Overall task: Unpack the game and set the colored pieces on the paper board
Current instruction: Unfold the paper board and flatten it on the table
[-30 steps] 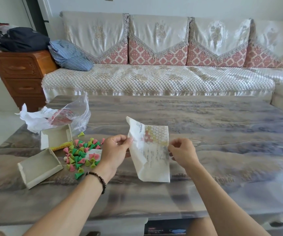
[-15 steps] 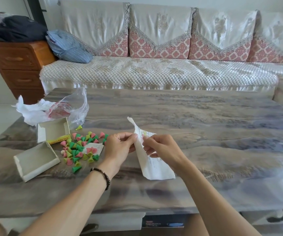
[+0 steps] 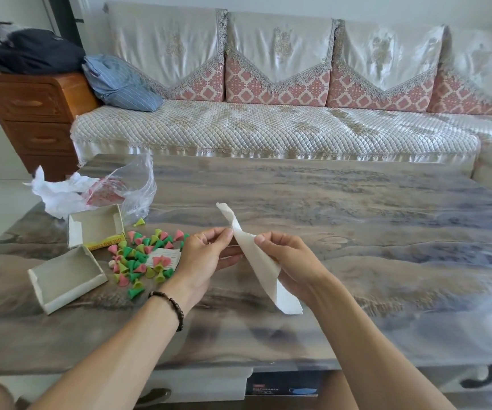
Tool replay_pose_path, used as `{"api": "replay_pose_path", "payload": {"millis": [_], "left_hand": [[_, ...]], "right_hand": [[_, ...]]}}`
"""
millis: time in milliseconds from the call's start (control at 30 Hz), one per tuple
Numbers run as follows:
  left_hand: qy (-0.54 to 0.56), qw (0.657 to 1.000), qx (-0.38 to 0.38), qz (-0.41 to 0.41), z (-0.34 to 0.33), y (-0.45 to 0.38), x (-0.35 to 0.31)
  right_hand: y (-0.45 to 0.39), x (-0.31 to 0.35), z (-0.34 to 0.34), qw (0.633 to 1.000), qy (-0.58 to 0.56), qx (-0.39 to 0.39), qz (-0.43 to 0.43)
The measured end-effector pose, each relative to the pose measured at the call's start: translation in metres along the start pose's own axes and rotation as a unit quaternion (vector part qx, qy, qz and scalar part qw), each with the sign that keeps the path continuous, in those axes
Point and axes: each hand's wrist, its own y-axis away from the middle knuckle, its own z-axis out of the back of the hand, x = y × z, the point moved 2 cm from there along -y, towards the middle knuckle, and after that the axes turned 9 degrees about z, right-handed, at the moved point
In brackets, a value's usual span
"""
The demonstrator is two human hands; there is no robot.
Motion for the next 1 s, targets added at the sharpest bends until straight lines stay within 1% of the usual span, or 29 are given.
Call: {"api": "replay_pose_path", "payload": {"millis": [67,133,200,233,333,433,567,733,900,1000], "left_hand": [[0.015,1.0,0.004,0.013,-0.001,0.001,-0.002],[0.023,0.999,0.032,0.033,-0.004,0.004,-0.006],[0.0,0.997,0.06,0.043,-0.009,0.007,-0.009],[-0.008,0.997,0.062,0.042,-0.011,0.007,-0.009],[-0.013,0.999,0.035,0.026,-0.011,0.005,-0.009],[-0.006,0.999,0.033,0.019,-0.008,0.002,-0.006],[0.017,0.999,0.044,0.009,-0.007,0.003,-0.007],[0.06,0.998,0.028,-0.002,-0.009,0.004,-0.01],[0.036,0.999,0.027,-0.018,-0.011,0.007,-0.012],[0.019,1.0,0.019,-0.008,-0.007,0.004,-0.012]], "right_hand": [[-0.001,0.001,-0.001,1.0,-0.021,0.003,0.003],[-0.002,0.003,-0.003,1.0,-0.004,0.008,0.01],[-0.004,0.003,-0.006,1.0,0.02,0.009,0.016],[-0.004,0.004,-0.007,0.999,0.028,0.01,0.017],[-0.004,0.003,-0.009,0.999,0.042,0.013,0.017],[-0.004,0.002,-0.008,0.999,0.046,0.009,0.015],[-0.003,0.002,-0.008,1.0,0.015,0.007,0.019],[-0.003,0.0,-0.007,0.998,-0.038,-0.034,0.023],[-0.004,0.003,-0.006,0.995,-0.062,-0.067,0.043],[-0.005,0.008,-0.002,0.995,-0.066,-0.059,0.039]]}}
